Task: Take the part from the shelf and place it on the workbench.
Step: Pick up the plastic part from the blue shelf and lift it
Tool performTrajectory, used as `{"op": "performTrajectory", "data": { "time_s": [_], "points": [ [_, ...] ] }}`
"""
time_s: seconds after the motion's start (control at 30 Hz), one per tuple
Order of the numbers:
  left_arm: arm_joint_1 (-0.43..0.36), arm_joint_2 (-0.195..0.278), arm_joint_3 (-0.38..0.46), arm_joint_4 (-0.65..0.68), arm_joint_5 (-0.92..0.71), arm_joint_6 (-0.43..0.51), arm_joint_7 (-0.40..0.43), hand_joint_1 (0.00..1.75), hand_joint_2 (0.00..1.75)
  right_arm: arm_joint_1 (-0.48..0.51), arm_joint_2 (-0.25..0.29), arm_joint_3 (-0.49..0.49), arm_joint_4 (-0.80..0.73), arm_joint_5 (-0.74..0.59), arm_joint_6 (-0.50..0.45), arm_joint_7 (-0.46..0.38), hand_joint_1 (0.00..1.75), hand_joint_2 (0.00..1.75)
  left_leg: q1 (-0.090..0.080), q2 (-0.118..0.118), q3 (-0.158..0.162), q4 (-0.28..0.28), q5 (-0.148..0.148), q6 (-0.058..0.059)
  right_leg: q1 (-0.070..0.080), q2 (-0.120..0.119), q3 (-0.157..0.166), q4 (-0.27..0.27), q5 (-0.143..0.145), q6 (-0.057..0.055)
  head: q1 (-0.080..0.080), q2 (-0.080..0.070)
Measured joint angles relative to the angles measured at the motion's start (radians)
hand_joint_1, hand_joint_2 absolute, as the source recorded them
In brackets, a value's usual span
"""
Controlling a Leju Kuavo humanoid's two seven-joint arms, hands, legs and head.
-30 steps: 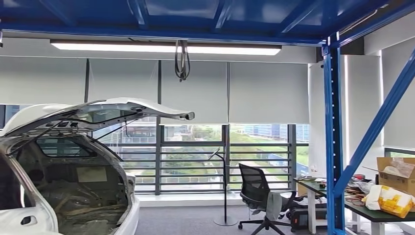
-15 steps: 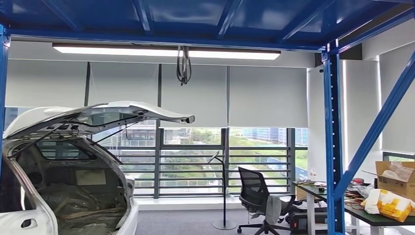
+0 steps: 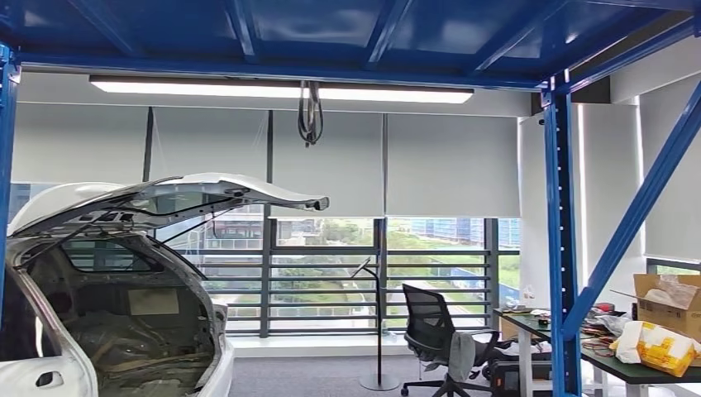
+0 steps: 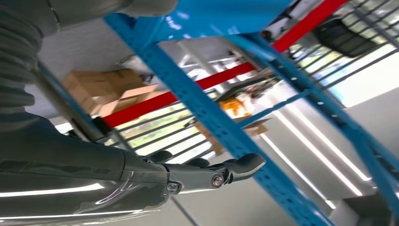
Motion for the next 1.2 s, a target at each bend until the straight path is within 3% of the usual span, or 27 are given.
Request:
{"op": "performTrajectory", "data": {
  "time_s": [0.43, 0.7, 0.93, 1.2],
  "points": [
    [-0.001, 0.004, -0.004, 0.0, -0.034, -0.01, 0.004, 0.0, 0.0, -0.074, 0.032, -0.156, 0.137, 0.117, 0.0, 0.055, 0.0, 1.75, -0.001, 0.0, 0.0, 0.0, 0.0, 0.0, -0.001, 0.0, 0.0, 0.0, 0.0, 0.0, 0.0, 0.0],
    [-0.003, 0.013, -0.017, 0.0, -0.059, -0.014, 0.003, 0.0, 0.0, -0.161, 0.028, -0.19, 0.234, 0.136, 0.074, 0.079, 0.0, 1.75, -0.001, 0.001, 0.001, 0.0, 0.0, 0.0, -0.001, 0.001, 0.001, 0.0, 0.0, 0.0, 0.0, 0.0],
    [-0.007, 0.021, -0.038, 0.0, -0.083, -0.017, -0.003, 0.0, 0.0, -0.262, 0.014, -0.171, 0.338, 0.152, 0.161, 0.078, 0.0, 1.75, 0.0, 0.002, 0.001, 0.0, 0.0, 0.0, -0.001, 0.002, 0.002, 0.0, 0.0, 0.0, 0.0, 0.0],
    [-0.018, 0.03, -0.06, 0.0, -0.104, -0.021, -0.011, 0.0, 0.0, -0.417, 0.001, -0.023, 0.51, 0.186, 0.226, 0.133, 0.0, 1.75, 0.0, 0.004, 0.003, 0.0, 0.001, 0.0, -0.001, 0.003, 0.002, 0.0, 0.001, 0.0, 0.0, 0.0]
  ]
}}
